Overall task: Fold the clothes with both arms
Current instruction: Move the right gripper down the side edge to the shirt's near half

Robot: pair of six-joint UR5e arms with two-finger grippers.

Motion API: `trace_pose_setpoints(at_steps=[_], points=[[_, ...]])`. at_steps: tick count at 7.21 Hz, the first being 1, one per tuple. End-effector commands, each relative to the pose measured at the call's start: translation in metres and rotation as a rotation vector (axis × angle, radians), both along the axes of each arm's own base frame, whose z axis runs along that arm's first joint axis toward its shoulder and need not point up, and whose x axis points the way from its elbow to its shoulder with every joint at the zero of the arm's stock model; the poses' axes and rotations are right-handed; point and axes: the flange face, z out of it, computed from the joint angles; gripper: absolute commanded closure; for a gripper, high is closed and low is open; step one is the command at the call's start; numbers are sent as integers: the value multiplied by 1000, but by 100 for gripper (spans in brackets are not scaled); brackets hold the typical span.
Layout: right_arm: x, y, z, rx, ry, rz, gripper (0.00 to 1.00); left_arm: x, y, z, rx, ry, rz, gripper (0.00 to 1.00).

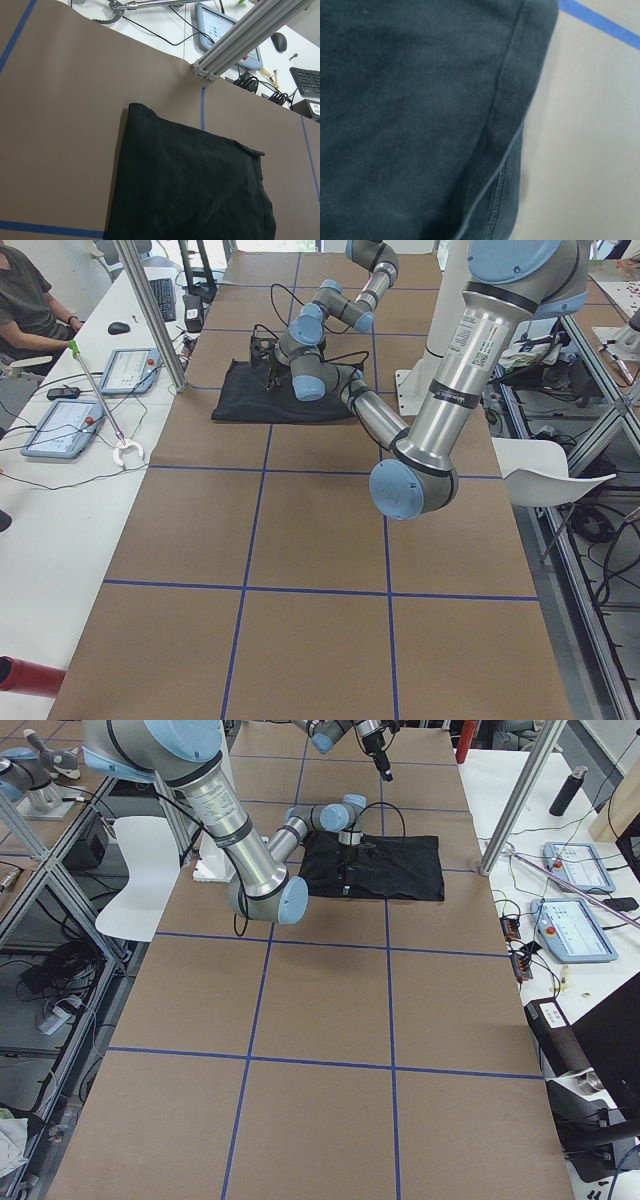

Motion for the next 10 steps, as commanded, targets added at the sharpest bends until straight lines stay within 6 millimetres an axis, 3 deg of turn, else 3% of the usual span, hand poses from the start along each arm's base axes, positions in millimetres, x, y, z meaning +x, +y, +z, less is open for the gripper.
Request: trace_pose_setpoints(at_steps=[1, 2, 4, 8, 10], points=[[16, -8, 23, -9, 23, 10, 2, 1, 0, -2, 2, 1, -1, 0], [28, -7, 42, -9, 34, 3, 2, 1, 1, -2, 2, 2, 2, 0], [60, 0, 52, 16, 8, -19, 2, 1, 0, -2, 2, 1, -1, 0], [129, 15, -21, 18, -240, -21, 1, 10, 8, 5, -20, 1, 40, 0], [173, 8, -56, -28, -378, 7, 1, 19, 48, 13, -113, 62, 195, 0]])
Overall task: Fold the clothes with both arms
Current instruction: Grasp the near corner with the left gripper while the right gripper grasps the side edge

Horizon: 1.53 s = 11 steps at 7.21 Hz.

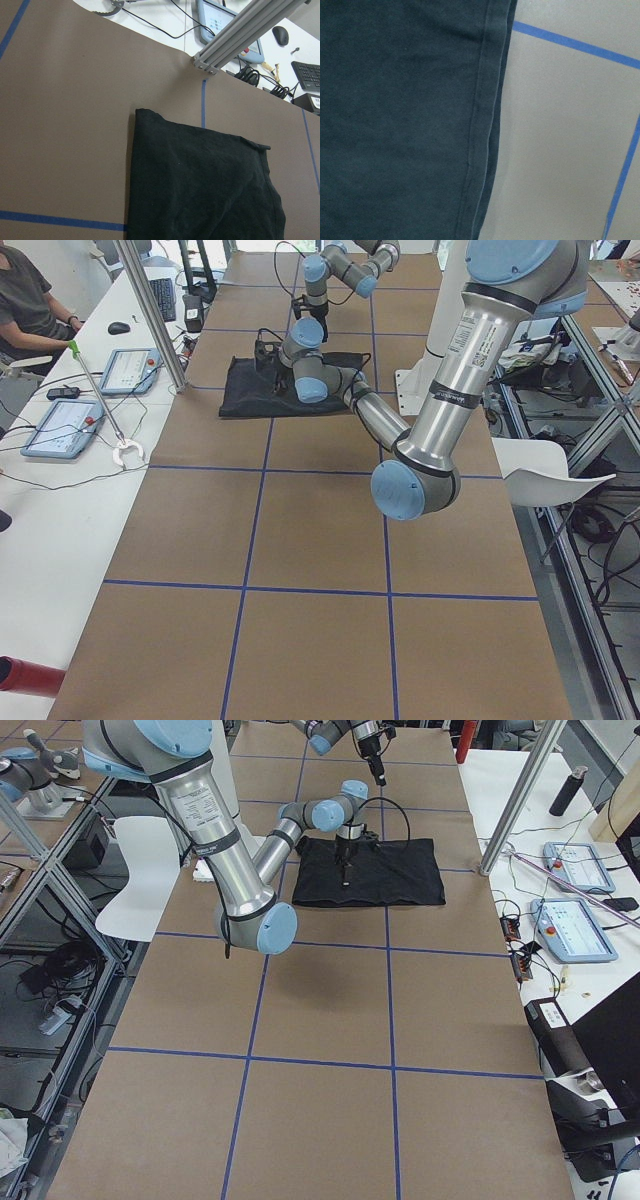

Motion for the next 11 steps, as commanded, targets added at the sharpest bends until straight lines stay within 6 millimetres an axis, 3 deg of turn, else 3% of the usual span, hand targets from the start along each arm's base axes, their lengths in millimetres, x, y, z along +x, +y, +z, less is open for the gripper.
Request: trace_pose_setpoints(at_steps=[1, 3, 4, 6, 7, 11], points=[[41, 1, -35, -26, -128, 12, 1, 15, 55, 1, -104, 67, 98, 0], [60, 0, -51, -34, -217, 27, 1, 56, 109, -5, -232, 140, 152, 0], [67, 7, -41, -27, -253, 53, 1, 79, 138, 3, -247, 184, 155, 0], [72, 14, -8, -17, -354, 111, 1, 100, 176, 21, -306, 210, 175, 0], [77, 19, 11, -2, -389, 116, 1, 115, 192, 23, -326, 208, 171, 0], [79, 23, 14, -42, -410, 153, 1, 174, 214, 47, -360, 136, 200, 0]])
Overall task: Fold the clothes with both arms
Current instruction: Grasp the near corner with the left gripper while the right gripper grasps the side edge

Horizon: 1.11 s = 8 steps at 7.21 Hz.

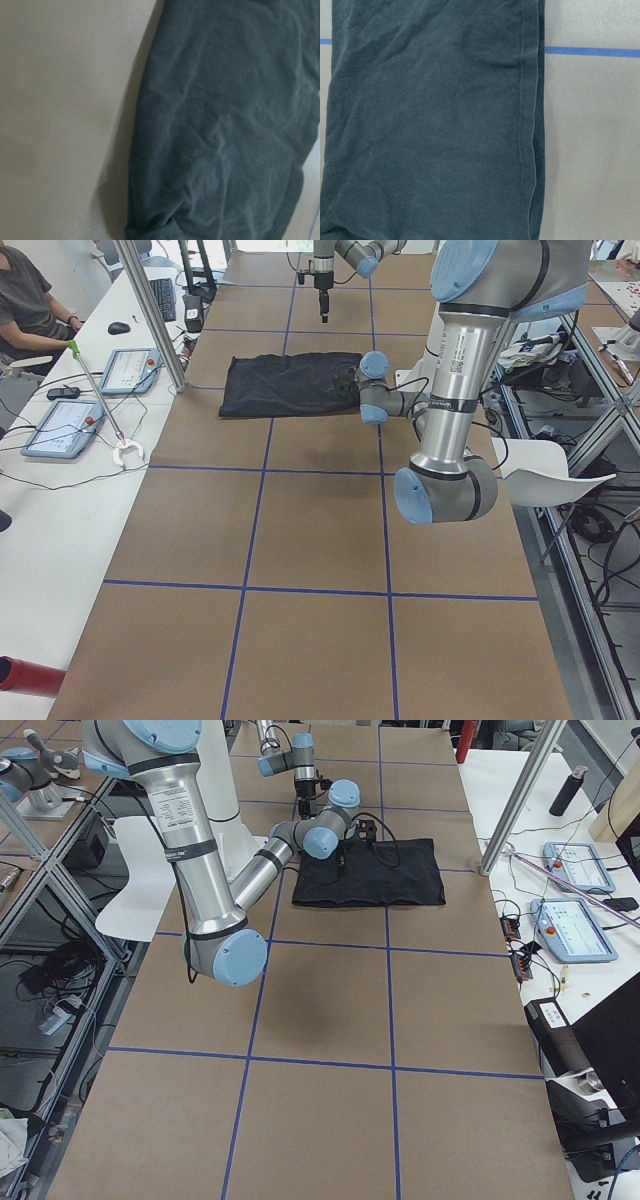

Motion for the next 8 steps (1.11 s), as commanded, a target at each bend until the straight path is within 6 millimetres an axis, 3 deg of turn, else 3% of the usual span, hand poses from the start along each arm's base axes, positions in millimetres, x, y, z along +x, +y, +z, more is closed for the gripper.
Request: trace_pose_setpoints(at_steps=[1, 5, 7, 8], points=[[1, 1, 0, -14, -3, 9, 1, 37, 12, 4, -7, -23, 35, 0], [1, 0, 0, -16, -5, 8, 1, 47, 15, 6, -9, -35, 46, 6], [1, 1, -1, -16, -7, 6, 1, 50, 11, 3, -7, -33, 39, 20], [1, 1, -1, -16, -7, 6, 1, 49, 9, 3, -8, -32, 35, 32]])
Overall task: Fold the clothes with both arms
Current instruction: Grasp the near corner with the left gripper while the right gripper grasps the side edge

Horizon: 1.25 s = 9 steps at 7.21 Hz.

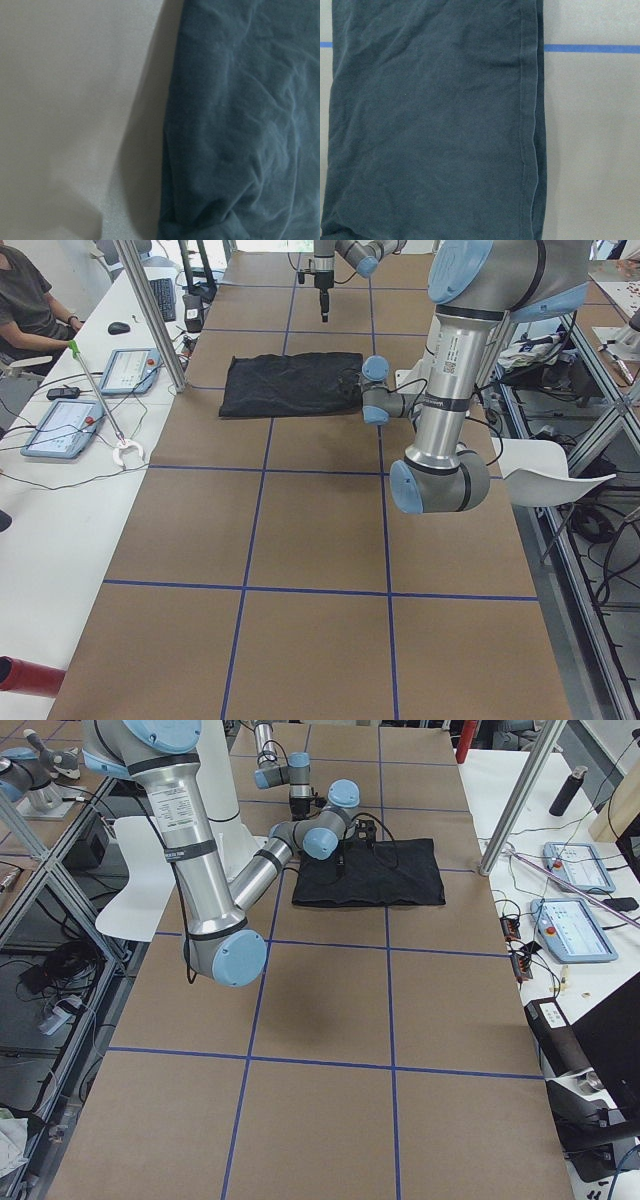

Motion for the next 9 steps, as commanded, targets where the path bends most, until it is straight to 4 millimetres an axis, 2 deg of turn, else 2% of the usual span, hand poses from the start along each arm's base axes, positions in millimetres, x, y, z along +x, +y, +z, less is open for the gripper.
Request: trace_pose_setpoints(at_steps=[1, 2, 3, 5, 6, 7, 8, 9], points=[[0, 0, 0, 0, 0, 0, 1, -1, -4, -1, 1, 0, -7, 58], [0, 0, 1, -2, 2, 0, 1, -3, -7, -2, 7, 2, -30, 90], [-1, 0, 1, -2, 2, -2, 1, -5, -9, -5, 7, 7, -47, 100], [-4, 2, 4, -7, 7, -6, 1, -28, -24, -18, 19, 38, -52, 100], [-11, 6, 4, -20, 6, -11, 1, -41, -38, -20, 4, 24, -36, 100], [-21, 13, -2, -53, 0, -6, 1, -57, -45, -32, -13, 3, -23, 100], [-34, 22, -5, -73, -27, -3, 1, -64, -41, -44, -19, -16, -21, 100], [-60, 29, 3, -143, -88, 29, 1, -68, -39, -50, -19, -20, -19, 100]])
